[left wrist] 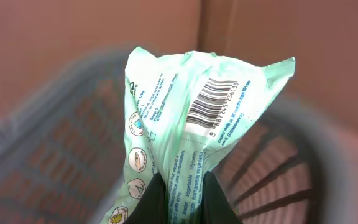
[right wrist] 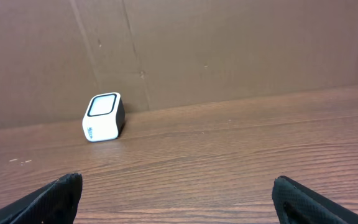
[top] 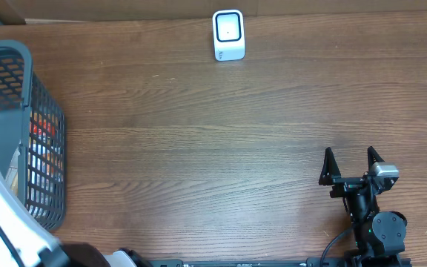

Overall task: Scan the item barcode
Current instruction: 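Carry the green packet to the table center and release it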

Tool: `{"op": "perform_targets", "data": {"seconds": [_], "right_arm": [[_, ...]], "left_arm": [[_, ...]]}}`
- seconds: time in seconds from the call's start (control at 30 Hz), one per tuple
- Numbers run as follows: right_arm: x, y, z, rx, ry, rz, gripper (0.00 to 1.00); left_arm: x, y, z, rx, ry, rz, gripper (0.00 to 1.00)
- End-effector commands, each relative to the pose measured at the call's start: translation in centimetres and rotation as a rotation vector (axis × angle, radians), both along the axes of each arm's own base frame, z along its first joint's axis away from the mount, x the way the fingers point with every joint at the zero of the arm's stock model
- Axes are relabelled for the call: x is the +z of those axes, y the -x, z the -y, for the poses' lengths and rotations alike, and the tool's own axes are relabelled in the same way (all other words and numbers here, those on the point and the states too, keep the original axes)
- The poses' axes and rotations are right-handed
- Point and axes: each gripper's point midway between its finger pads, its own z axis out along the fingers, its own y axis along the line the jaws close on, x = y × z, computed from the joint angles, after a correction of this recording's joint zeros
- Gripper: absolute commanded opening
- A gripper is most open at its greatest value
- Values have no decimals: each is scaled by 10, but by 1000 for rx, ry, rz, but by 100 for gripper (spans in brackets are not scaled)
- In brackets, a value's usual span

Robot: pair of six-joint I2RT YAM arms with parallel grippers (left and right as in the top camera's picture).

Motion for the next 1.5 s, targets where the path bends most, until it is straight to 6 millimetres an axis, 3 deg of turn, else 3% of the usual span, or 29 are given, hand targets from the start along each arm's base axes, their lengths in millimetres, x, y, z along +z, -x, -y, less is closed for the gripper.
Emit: {"op": "perform_targets", "data": {"seconds": [0.0, 0.1, 0.2, 0.33, 0.53, 0.77, 0.97, 1.1, 1.3, 1.47], "right_arm": [[-2, 0, 0, -2, 4, 4, 100], [-2, 0, 0, -2, 4, 4, 100], [-2, 0, 0, -2, 4, 4, 100], [-2, 0, 0, -2, 4, 4, 100], [-2, 0, 0, -2, 4, 4, 100], [-2, 0, 0, -2, 4, 4, 100], [-2, 0, 0, -2, 4, 4, 100], [-2, 0, 0, -2, 4, 4, 100], [-2, 0, 0, -2, 4, 4, 100], [-2, 0, 0, -2, 4, 4, 100]], "left_arm": [[81, 1, 58, -118, -78, 182, 4], [107, -5, 117, -258, -100, 241, 4], [112, -13, 180, -417, -81, 250, 4], [93, -24, 248, -590, -28, 188, 4], [46, -35, 321, -738, 19, 32, 4], [-32, -43, 404, -903, 61, -230, 4], [-125, -50, 457, -961, 133, -503, 4], [-195, -38, 496, -1025, 210, -711, 4], [-275, -17, 533, -1013, 310, -934, 4], [-315, -1, 545, -1016, 320, -1049, 4]]}}
